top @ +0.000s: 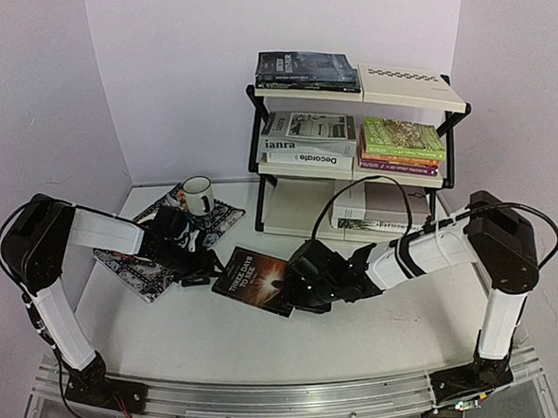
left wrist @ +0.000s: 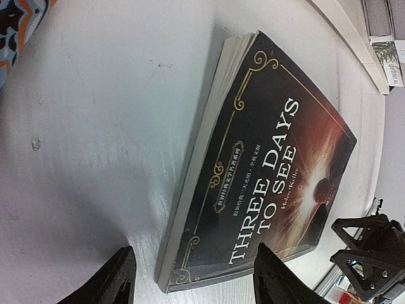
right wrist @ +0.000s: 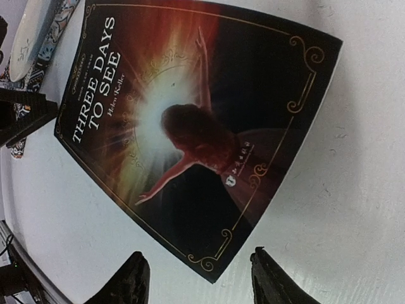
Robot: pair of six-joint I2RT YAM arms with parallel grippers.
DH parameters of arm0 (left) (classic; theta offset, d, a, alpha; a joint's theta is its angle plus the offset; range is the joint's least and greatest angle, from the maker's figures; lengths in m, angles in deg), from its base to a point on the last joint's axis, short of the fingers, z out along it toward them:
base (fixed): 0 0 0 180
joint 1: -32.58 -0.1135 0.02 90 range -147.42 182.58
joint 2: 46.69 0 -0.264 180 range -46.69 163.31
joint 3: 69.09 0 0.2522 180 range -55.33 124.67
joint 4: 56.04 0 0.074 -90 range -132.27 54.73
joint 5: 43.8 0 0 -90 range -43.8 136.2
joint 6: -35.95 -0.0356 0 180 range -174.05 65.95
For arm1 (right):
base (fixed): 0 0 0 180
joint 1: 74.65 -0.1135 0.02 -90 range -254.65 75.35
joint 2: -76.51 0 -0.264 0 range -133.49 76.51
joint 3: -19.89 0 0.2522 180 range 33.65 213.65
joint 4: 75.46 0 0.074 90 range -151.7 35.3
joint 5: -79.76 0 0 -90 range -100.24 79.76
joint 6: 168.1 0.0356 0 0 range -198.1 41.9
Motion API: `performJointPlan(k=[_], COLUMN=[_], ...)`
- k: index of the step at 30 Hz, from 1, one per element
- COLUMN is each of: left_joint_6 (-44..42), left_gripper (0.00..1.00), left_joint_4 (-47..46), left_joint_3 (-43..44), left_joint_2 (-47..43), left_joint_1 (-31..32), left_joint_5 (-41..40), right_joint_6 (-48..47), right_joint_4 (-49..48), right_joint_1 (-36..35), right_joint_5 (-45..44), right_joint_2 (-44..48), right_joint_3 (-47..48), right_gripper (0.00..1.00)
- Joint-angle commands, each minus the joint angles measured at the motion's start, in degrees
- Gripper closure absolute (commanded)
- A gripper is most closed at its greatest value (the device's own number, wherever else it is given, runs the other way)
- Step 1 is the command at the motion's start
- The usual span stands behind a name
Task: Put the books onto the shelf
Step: Move the book to the center of the board.
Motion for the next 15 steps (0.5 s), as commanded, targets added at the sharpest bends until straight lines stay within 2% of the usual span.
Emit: performJointPlan(k=[1,6,9,15], left_joint_6=[2.4,6.8,8.5,11.3], left_gripper=[0.37,0.45,0.51,0.57], left_joint_4=[-4.0,-9.6,-10.8,-13.3], left_joint_3=[0.5,-1.7,-2.3,-3.2], left_joint_2=[0.8,-0.1,-1.9,-6.2], left_joint_1=[0.5,0.4,0.4,0.4], left_joint_5=[5.0,11.4,12.2,15.3], right_joint_6=[4.3,6.3,6.8,7.1], right_joint_4=[-4.8,-8.1,-9.5,-10.9], right_joint_1=[0.5,0.6,0.5,0.5], right_joint_5=[4.5,5.1,6.4,6.9], right_joint_2=[-2.6,-3.4,-3.2,-3.3], right_joint_3=[-1.5,-2.6,-3.2,-3.6], right_gripper=[0.47,0.52,0.52,0.53])
